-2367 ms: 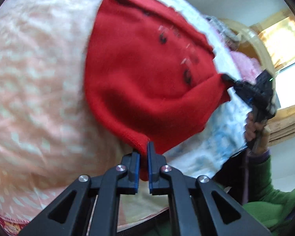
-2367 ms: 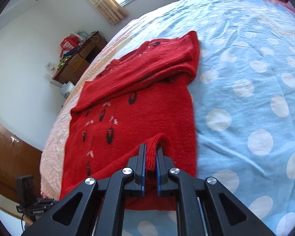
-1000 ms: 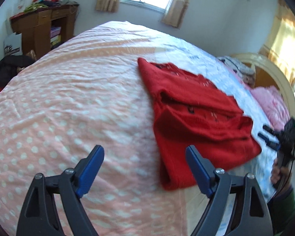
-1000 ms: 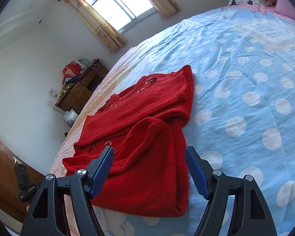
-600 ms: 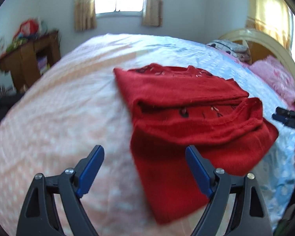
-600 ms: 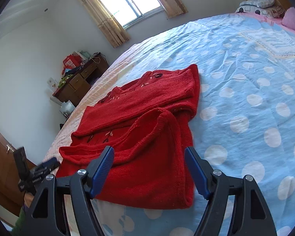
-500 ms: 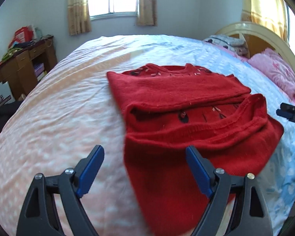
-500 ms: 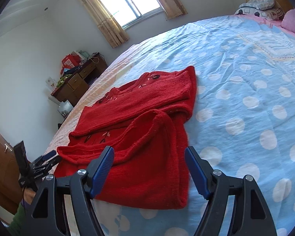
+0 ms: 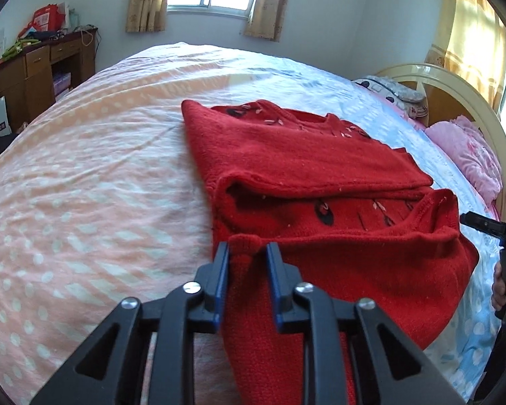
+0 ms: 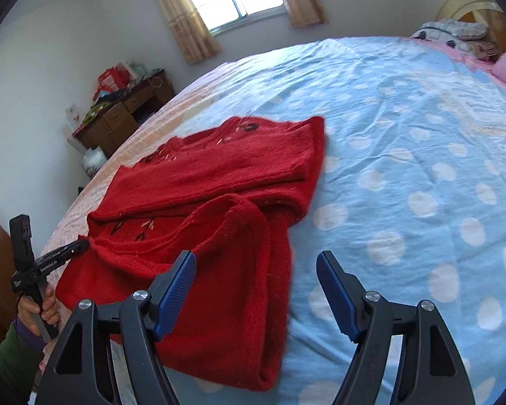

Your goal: Fold small clothes

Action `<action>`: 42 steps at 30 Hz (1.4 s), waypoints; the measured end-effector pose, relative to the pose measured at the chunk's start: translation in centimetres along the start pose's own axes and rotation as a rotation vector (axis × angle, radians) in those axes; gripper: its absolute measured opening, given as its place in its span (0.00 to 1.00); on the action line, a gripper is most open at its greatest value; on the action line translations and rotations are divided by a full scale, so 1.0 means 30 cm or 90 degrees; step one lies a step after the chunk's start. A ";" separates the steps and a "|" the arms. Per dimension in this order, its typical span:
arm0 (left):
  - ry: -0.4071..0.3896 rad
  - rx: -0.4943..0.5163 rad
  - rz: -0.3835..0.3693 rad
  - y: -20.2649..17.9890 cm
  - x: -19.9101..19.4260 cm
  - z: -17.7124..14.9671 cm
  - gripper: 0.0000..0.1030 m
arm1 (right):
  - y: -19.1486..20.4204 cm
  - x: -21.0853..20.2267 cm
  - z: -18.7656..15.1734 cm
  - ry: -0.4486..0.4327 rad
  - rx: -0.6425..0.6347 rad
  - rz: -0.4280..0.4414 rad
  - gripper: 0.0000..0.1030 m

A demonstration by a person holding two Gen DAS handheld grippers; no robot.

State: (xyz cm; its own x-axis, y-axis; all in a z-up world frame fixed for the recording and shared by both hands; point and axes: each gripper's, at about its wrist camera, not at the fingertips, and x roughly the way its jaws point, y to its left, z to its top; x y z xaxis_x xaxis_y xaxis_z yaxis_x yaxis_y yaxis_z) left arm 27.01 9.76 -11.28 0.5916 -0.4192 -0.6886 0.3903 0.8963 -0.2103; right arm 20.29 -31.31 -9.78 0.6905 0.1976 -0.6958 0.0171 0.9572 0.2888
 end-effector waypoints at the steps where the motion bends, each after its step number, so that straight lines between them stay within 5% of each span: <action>1: 0.001 0.001 -0.005 -0.003 0.002 0.000 0.38 | 0.017 0.015 0.006 0.003 -0.017 -0.004 0.72; 6: -0.003 0.026 0.006 -0.040 0.018 -0.001 0.46 | 0.058 0.087 0.036 0.015 -0.065 -0.017 0.72; 9: -0.004 0.037 0.008 -0.054 0.024 -0.007 0.26 | 0.076 0.141 0.042 0.037 -0.080 0.001 0.71; 11: -0.007 0.031 -0.004 -0.053 0.015 -0.011 0.14 | 0.103 0.161 0.036 0.048 -0.106 0.007 0.51; 14: -0.012 0.017 -0.005 -0.048 0.013 -0.008 0.12 | 0.134 0.163 0.030 0.049 -0.145 -0.018 0.13; 29: -0.090 -0.041 -0.038 -0.084 -0.141 0.135 0.10 | 0.138 -0.179 0.131 -0.092 -0.023 0.059 0.12; 42: -0.089 -0.131 -0.007 0.005 0.067 0.463 0.10 | 0.065 0.072 0.497 -0.101 0.042 0.064 0.12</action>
State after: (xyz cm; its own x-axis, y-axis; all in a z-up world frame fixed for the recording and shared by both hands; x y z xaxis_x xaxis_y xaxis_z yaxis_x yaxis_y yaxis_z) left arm 38.05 7.03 -3.07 0.6849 -0.4329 -0.5861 0.2544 0.8958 -0.3643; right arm 32.58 -32.18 -0.91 0.7961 0.2509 -0.5507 -0.0138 0.9173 0.3980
